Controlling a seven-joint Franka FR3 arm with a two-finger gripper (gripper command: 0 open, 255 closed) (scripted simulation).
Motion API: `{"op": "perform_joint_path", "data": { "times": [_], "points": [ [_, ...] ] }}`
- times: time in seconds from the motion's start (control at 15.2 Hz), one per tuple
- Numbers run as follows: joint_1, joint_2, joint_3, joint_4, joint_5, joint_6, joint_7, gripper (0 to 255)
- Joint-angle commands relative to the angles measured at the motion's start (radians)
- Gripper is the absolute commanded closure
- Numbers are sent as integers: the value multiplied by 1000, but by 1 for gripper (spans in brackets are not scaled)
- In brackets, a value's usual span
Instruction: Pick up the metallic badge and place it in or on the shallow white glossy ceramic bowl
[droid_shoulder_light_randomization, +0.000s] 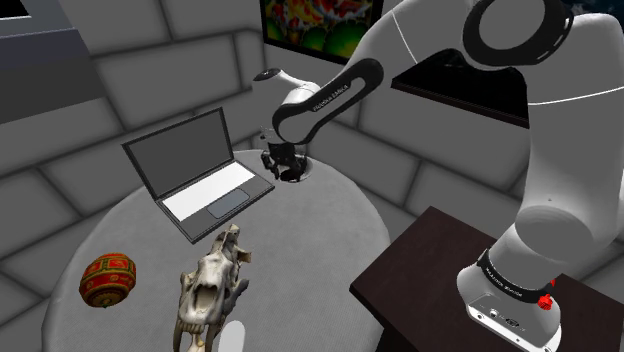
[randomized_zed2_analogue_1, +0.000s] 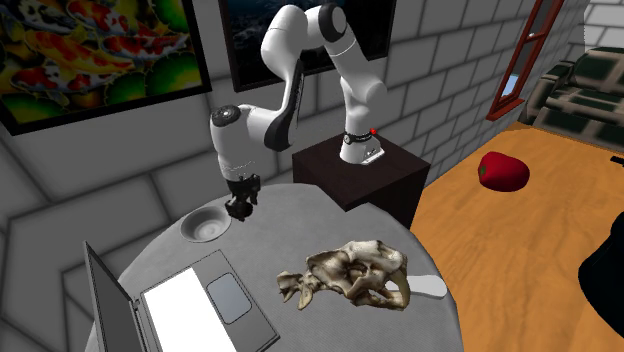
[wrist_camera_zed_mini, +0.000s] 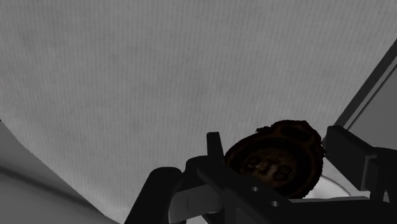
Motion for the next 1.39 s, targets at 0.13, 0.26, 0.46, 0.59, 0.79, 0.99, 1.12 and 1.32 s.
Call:
{"op": "perform_joint_path", "data": {
  "times": [0.13, 0.26, 0.46, 0.59, 0.79, 0.99, 1.12, 1.32],
  "points": [
    [-13, 77, -31, 135, -12, -50, -76, 255],
    [-15, 121, -45, 214, -17, -81, -115, 255],
    [-13, 194, -66, 351, -22, -134, -175, 255],
    [-6, 249, -81, 438, -28, -161, -209, 255],
    [-3, 271, -89, 435, -37, -136, -203, 255],
    [2, 294, -97, 434, -46, -113, -197, 255],
    [5, 310, -102, 435, -53, -98, -193, 255],
    [10, 335, -111, 439, -62, -77, -187, 255]
  ]
}}
